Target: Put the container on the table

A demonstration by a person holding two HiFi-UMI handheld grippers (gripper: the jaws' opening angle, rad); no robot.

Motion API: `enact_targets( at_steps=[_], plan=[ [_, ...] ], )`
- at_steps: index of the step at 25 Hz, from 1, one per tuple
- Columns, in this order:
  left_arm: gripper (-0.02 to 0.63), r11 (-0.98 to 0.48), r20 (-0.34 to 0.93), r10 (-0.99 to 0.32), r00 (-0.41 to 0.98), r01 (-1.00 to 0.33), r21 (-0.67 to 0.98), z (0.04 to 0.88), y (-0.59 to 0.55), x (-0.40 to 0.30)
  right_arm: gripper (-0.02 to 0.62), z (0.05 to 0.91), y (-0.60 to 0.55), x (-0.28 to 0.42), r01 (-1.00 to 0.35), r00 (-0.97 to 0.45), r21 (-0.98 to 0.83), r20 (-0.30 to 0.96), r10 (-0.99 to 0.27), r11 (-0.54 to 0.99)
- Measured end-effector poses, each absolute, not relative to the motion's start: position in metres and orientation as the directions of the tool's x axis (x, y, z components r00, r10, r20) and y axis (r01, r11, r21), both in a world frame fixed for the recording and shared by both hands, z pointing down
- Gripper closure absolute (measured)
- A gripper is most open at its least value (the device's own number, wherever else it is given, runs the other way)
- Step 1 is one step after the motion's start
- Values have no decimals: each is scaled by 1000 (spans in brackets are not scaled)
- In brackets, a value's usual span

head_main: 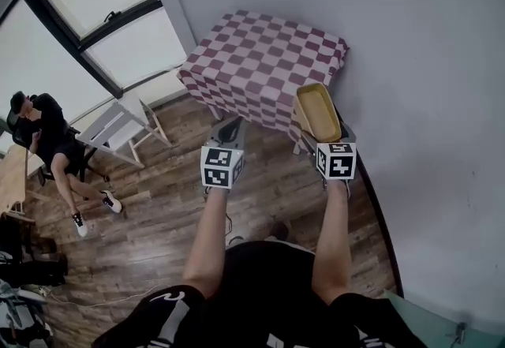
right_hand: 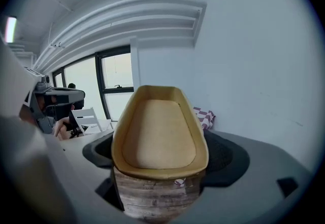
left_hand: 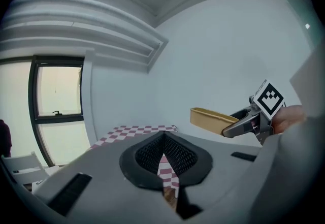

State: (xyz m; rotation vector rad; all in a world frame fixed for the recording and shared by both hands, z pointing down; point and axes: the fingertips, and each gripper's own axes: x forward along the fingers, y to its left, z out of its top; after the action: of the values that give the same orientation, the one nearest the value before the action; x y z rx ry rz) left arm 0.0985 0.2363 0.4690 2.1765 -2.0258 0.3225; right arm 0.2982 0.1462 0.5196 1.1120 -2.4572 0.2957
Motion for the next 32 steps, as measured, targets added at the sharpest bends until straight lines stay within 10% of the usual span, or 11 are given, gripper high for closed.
enact_targets(
  at_steps=[32],
  plan=[
    [581,-89,233,-968,93,-996,28,473,112,35,89,531,29,254,-773,-547,10,497,-674,635]
  ],
)
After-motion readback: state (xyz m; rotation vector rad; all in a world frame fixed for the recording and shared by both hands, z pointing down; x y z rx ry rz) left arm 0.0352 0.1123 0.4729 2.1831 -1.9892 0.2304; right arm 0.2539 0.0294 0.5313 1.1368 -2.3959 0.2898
